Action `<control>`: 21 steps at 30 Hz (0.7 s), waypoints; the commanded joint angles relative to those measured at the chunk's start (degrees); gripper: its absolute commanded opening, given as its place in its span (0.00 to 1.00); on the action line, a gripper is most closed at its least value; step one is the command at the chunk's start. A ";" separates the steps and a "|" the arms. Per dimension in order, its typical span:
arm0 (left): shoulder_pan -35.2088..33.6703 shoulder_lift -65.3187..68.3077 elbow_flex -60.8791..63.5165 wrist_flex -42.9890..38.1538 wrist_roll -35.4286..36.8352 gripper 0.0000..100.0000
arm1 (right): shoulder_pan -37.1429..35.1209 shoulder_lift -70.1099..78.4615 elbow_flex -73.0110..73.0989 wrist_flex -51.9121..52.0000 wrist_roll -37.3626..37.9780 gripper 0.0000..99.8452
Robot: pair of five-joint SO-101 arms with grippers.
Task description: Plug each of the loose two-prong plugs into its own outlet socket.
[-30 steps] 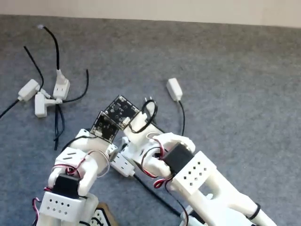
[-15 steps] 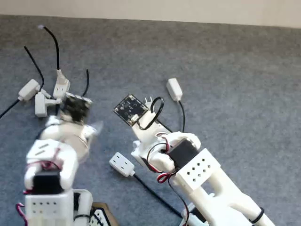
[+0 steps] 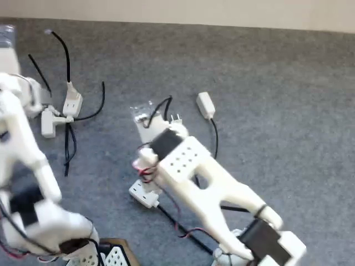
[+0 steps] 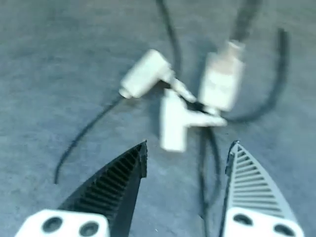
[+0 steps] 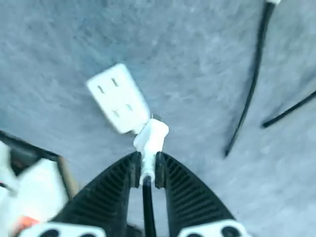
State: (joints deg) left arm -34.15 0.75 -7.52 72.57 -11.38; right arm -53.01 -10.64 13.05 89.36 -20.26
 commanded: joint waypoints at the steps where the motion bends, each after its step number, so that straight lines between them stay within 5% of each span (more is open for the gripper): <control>1: -4.62 19.65 -26.42 6.07 0.44 0.27 | -5.32 3.47 -12.26 4.79 -16.53 0.01; 12: -10.15 52.53 -71.96 17.85 0.18 0.27 | -6.11 4.18 -11.65 4.53 -33.85 0.01; 21: -9.98 60.35 -87.78 25.05 0.18 0.27 | -4.97 4.18 -1.89 -2.07 -34.81 0.01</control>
State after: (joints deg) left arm -44.00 61.58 -90.42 96.04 -11.38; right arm -58.99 -6.15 8.31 90.24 -54.11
